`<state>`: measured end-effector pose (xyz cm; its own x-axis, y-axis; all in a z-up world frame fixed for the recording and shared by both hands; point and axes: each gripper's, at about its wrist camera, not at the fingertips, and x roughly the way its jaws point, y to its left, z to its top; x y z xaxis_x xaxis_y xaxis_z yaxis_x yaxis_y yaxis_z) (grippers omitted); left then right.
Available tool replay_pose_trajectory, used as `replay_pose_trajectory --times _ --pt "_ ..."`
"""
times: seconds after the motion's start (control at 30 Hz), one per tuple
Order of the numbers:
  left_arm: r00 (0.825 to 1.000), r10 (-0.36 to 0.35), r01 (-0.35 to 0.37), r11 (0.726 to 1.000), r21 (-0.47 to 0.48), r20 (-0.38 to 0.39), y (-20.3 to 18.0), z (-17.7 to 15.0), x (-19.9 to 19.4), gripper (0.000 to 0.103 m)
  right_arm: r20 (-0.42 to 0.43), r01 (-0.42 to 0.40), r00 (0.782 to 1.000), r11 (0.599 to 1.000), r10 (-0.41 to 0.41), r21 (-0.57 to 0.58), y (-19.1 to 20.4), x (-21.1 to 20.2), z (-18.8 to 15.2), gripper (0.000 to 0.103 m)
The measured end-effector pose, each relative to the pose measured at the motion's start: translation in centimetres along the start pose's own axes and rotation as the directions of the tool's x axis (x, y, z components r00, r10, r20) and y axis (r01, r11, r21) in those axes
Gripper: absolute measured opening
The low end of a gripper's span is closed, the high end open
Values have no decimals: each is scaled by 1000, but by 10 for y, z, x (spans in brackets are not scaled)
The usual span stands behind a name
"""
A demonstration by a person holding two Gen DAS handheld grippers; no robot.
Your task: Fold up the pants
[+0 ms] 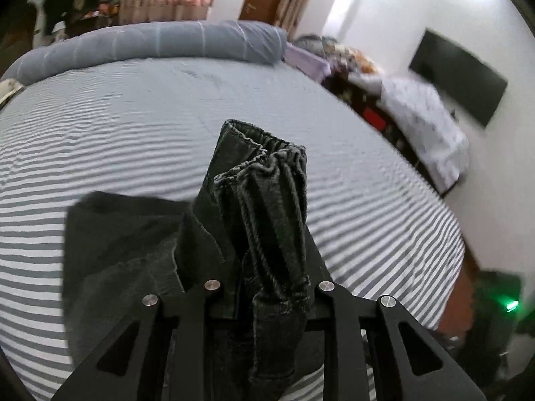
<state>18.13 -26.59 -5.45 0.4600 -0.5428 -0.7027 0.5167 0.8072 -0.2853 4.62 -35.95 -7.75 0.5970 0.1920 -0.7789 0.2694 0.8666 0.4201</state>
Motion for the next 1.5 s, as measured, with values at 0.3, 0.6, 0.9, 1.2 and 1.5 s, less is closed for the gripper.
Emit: replay_pose_trajectory --times 0.3,0.6,0.9,1.2,1.5 --pt "997 45 -34 986 165 -65 -38 -44 35 44 24 -24 999 1000 24 19 -30 -4 5 68" --pt "999 -34 33 981 191 1 -30 -49 -18 62 66 -100 993 995 98 25 -26 -15 6 68" --pt "984 176 -176 982 75 3 69 -79 -57 64 37 -207 978 978 206 36 8 2 18 69" --pt "952 304 -297 945 135 -35 96 -106 -42 64 42 20 999 995 -16 -97 44 15 46 54" --pt "961 271 -266 959 97 -48 108 -111 -31 66 9 124 992 968 -125 -217 60 19 58 31"
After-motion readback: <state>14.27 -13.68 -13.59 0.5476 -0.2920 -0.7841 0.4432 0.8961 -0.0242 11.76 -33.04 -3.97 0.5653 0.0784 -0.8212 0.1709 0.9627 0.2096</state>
